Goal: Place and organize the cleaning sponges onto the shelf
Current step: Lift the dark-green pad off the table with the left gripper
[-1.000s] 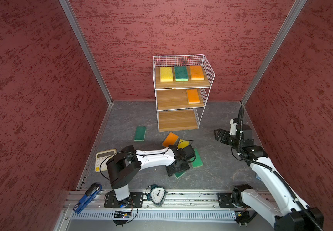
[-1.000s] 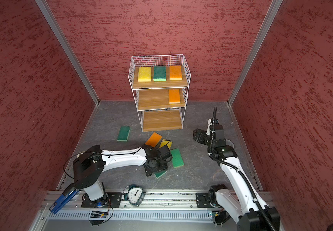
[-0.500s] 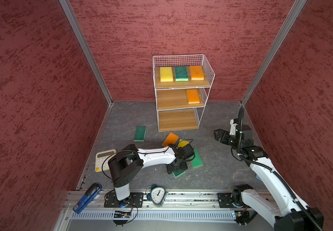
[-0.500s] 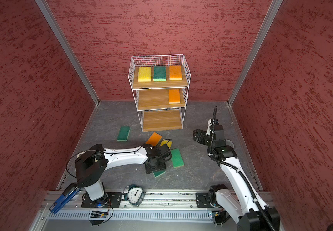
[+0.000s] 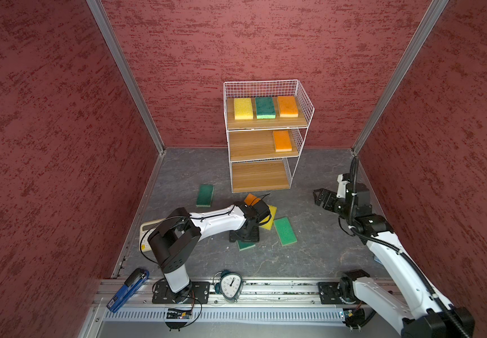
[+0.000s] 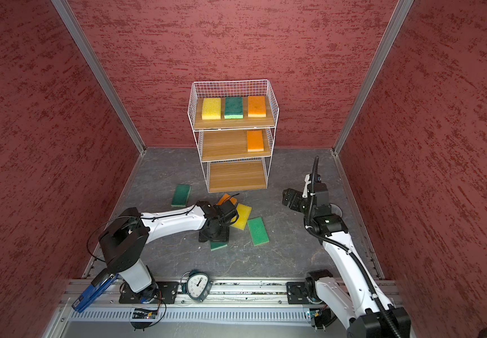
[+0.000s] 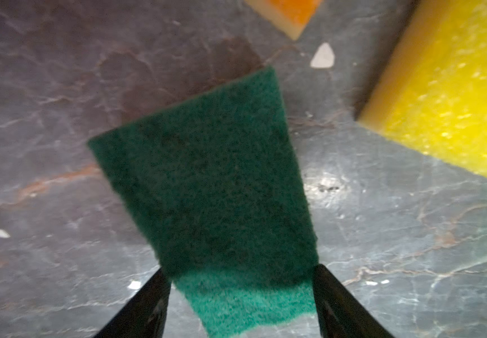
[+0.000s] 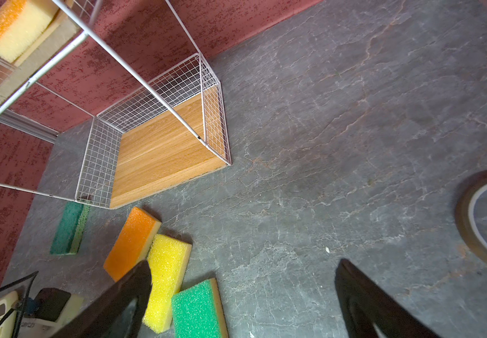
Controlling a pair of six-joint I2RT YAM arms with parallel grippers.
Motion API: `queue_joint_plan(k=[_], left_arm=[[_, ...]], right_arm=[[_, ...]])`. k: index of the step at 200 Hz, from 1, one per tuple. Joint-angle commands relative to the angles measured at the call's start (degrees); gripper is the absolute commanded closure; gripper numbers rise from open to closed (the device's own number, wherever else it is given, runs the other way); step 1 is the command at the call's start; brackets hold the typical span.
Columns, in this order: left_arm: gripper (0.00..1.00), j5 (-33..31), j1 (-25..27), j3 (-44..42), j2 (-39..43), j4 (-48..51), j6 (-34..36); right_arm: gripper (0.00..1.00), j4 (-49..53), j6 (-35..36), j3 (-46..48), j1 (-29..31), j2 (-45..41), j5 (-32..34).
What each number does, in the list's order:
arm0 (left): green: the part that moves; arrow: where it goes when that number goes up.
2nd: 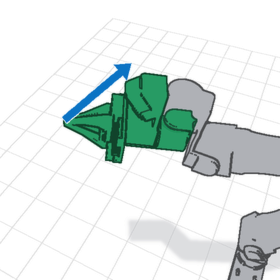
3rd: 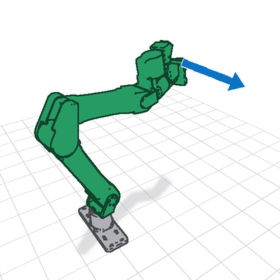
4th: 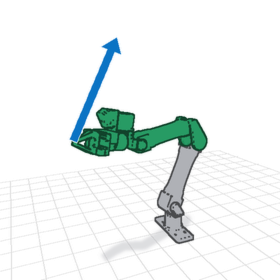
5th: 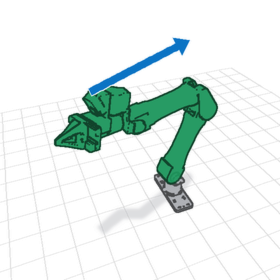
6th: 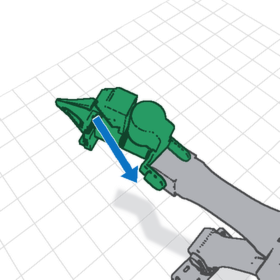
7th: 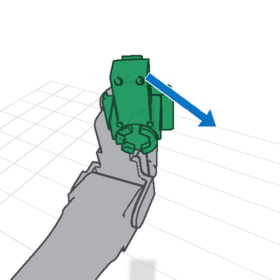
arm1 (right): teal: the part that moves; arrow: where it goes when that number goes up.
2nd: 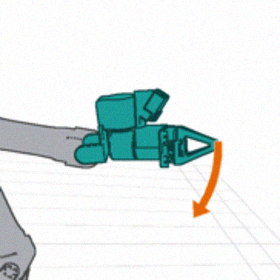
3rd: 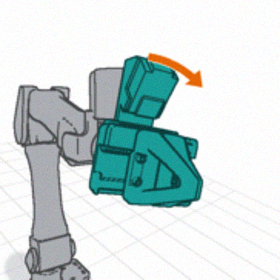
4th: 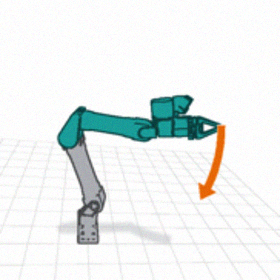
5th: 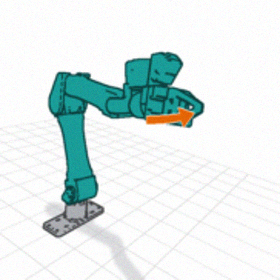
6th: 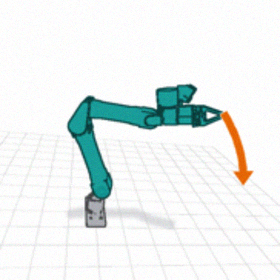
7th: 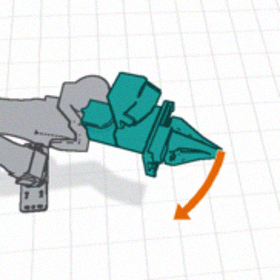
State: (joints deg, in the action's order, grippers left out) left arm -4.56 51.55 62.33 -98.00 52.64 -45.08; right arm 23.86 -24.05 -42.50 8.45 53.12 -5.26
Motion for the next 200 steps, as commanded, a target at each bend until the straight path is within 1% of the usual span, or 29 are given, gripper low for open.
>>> queue_joint_plan(k=[1, 23, 50, 92, 125, 146, 161, 180, 200], left_arm=[[0.21, -2.3, -0.3, -0.1, 3.38, 4.5, 3.12], [0.2, -1.8, -0.22, -1.29, 5.52, 4.15, 0.91], [0.18, 1.74, -0.22, -4.85, 7.65, -0.98, -2.53], [0.16, 4.53, 0.78, -7.38, 7.93, -7.0, -7.05], [0.14, 4.56, 1.2, -7.53, 7.66, -8.26, -9.9], [0.14, 2.84, 1.26, -6.65, 6.57, -5.61, -13.12], [0.13, 2.73, 1.33, -6.58, 6.03, -6.02, -14.64], [0.13, 2.01, 1.45, -5.65, 4.74, -5.2, -15.61], [0.13, 1.05, 1.93, -3.82, 2.9, -4.07, -14.87]], right_arm=[[0.01, -0.21, -0.78, -0.02, -0.37, -0.84, 0.2], [0.01, -0.8, -1.47, -0.08, -0.4, -0.61, -0.62], [0.01, -1.11, -1.87, -0.29, -0.44, -0.04, -1.43], [0.01, -0.52, -1.7, -1.0, -0.44, -0.04, -1.52], [0.01, -0.29, -1.63, -1.27, -0.41, -0.29, -1.43], [0.01, -0.25, -1.58, -1.1, -0.42, -0.39, -1.34], [0.01, -0.36, -1.69, -0.94, -0.4, -0.4, -1.34], [0.01, -0.3, -1.44, -0.78, -0.41, -0.48, -1.16], [0.01, -0.21, -1.02, -0.82, -0.36, -0.56, -0.76]])
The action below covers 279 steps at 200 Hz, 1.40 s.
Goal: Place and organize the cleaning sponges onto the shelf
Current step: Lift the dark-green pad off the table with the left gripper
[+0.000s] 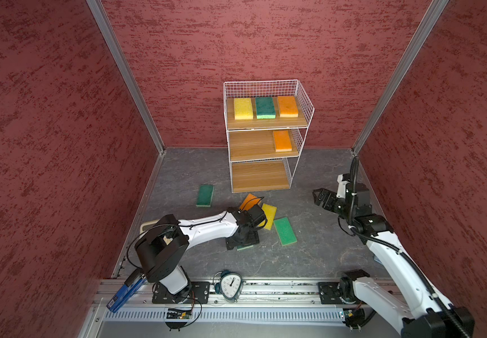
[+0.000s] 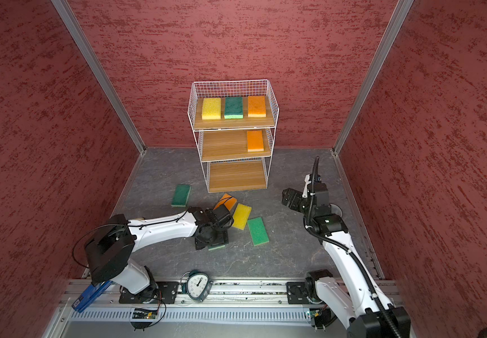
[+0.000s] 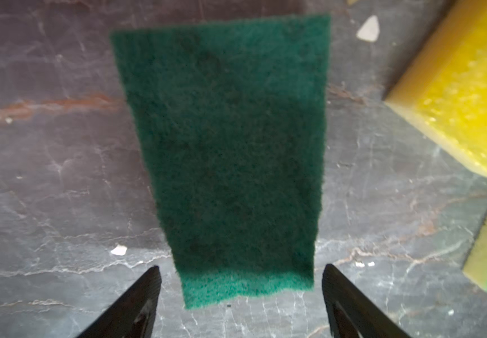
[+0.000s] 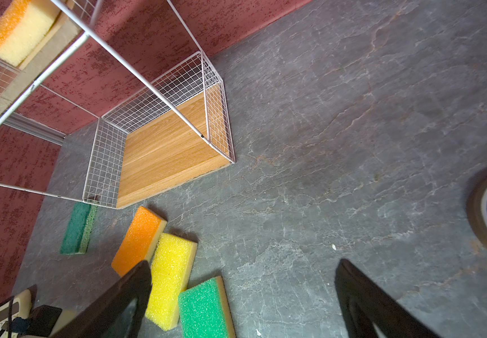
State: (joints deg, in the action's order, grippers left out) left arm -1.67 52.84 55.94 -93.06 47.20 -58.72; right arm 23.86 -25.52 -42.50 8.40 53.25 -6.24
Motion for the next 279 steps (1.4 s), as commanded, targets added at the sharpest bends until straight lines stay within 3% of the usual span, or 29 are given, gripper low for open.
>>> queue_joint_plan(k=[1, 66, 112, 174, 279], left_arm=[[0.13, -1.84, 0.66, 2.67, -2.13, 1.3, -1.18], [0.19, -1.1, 1.74, 4.11, -4.77, 2.11, -1.28], [0.23, -1.15, 1.69, 1.89, -5.12, 2.42, -1.14], [0.27, -1.92, 1.3, 0.42, -5.91, 0.79, 2.45], [0.2, -4.98, -0.98, 0.36, -5.91, -1.16, 10.87]], right_arm=[[0.01, -0.21, 0.5, -0.78, -0.36, -0.7, 0.24], [0.01, -0.74, 0.8, -0.44, -0.33, -0.43, -0.23], [0.02, -2.39, 0.94, -0.19, -0.37, 0.71, -5.24], [0.02, -2.71, 0.13, -0.21, -0.32, 1.25, -6.38], [0.02, -1.63, -0.76, -0.52, -0.38, 0.45, -6.42]])
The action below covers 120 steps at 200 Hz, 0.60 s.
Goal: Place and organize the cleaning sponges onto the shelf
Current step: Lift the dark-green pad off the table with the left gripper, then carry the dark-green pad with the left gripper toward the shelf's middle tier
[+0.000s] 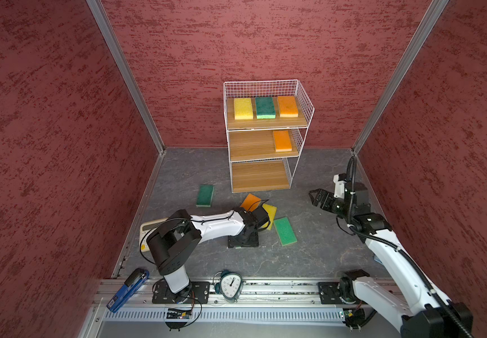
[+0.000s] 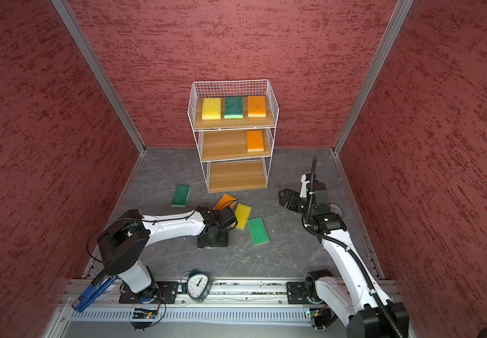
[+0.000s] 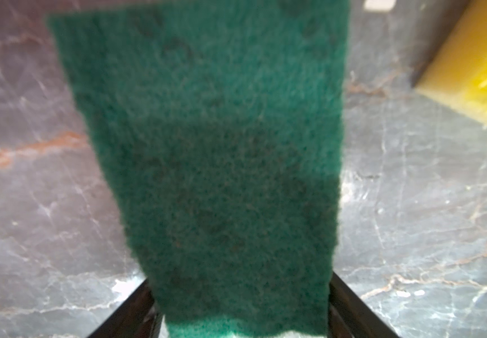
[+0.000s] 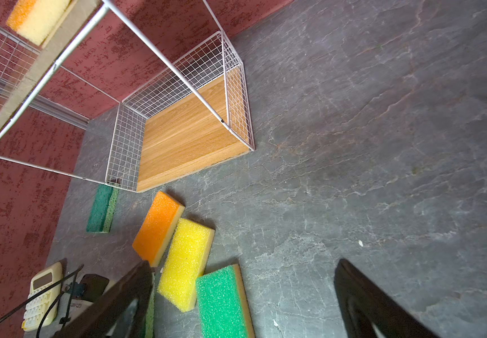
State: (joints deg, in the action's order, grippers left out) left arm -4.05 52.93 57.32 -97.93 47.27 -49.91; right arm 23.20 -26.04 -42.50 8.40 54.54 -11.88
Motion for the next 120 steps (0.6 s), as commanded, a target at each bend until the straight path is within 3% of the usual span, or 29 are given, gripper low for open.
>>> queue_joint_plan(k=[1, 120], left_arm=[[0.2, -2.61, -1.07, -1.04, -1.03, -1.26, 2.09], [0.36, -1.49, -1.89, -3.33, 0.02, -3.72, 3.49]], right_arm=[[0.02, -0.97, -0.24, -0.5, -0.35, -0.84, -0.78], [0.02, -1.32, -0.25, -0.66, -0.32, 0.12, -1.3]])
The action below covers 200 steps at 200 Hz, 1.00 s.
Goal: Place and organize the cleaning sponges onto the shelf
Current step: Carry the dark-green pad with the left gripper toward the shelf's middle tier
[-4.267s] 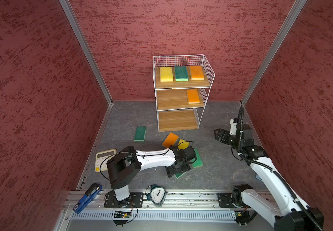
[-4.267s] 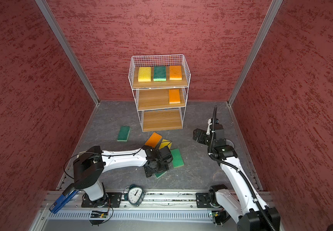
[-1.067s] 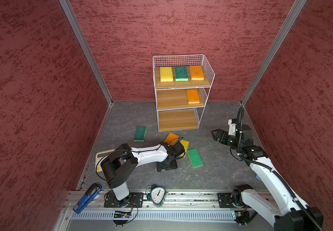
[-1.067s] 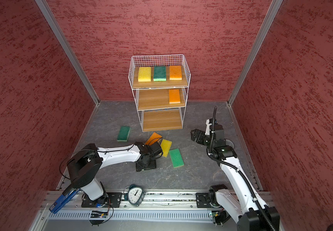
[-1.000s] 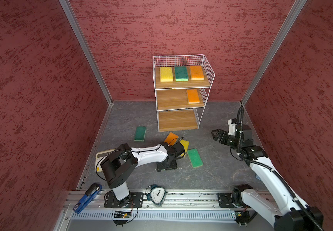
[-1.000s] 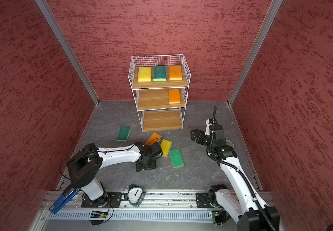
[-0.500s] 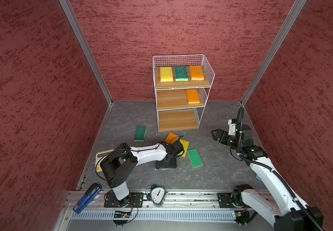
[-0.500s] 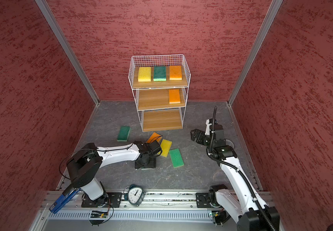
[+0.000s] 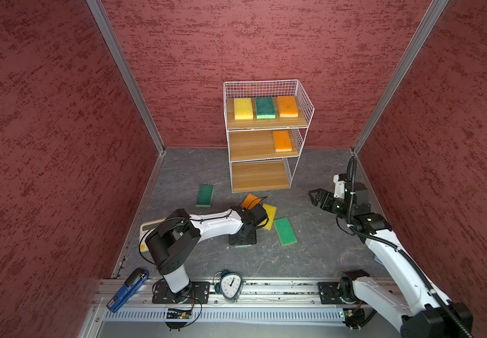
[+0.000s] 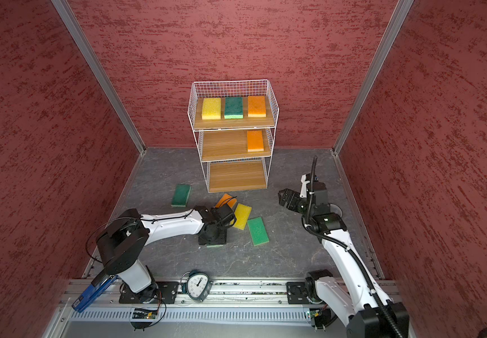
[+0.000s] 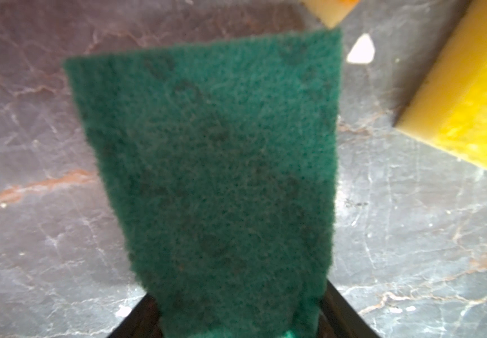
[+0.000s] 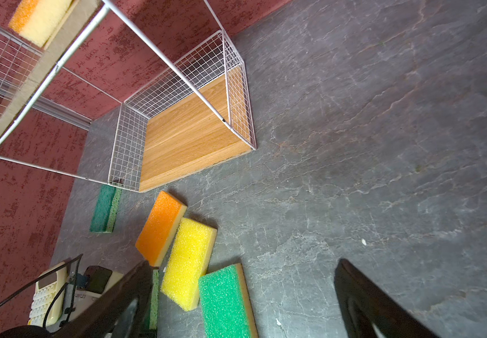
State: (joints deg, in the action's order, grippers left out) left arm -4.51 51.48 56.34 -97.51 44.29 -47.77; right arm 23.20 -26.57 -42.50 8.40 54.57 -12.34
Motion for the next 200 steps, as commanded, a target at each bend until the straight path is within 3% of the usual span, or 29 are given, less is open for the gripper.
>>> queue_joint_plan(k=[1, 19, 37, 89, 145, 200], left_arm=[[0.36, -1.03, -0.43, -2.36, -0.35, -0.68, 1.36], [0.37, -1.18, -0.42, -2.04, 1.73, 1.07, 1.95], [0.45, -1.94, -0.49, -1.52, 4.36, 3.14, 2.25], [0.43, -4.84, -0.51, 4.68, 11.56, 10.09, 3.81], [0.41, -8.68, -1.81, 18.08, 13.52, 13.3, 9.66], [0.41, -7.09, -6.0, 26.58, 13.71, 8.0, 14.42]], right_arm=[[0.02, -1.32, 0.28, -0.7, -0.32, 0.1, -0.84], [0.02, -1.23, 0.58, -0.76, -0.36, 0.11, -0.84], [0.02, -1.4, 0.8, -0.9, -0.33, 0.27, -1.34], [0.03, -2.17, 0.93, -1.01, -0.39, 1.0, -2.86], [0.03, -1.85, 1.07, -1.6, -0.27, 1.07, -3.21], [0.03, -1.83, 1.11, -2.47, -0.33, 1.28, -3.36]])
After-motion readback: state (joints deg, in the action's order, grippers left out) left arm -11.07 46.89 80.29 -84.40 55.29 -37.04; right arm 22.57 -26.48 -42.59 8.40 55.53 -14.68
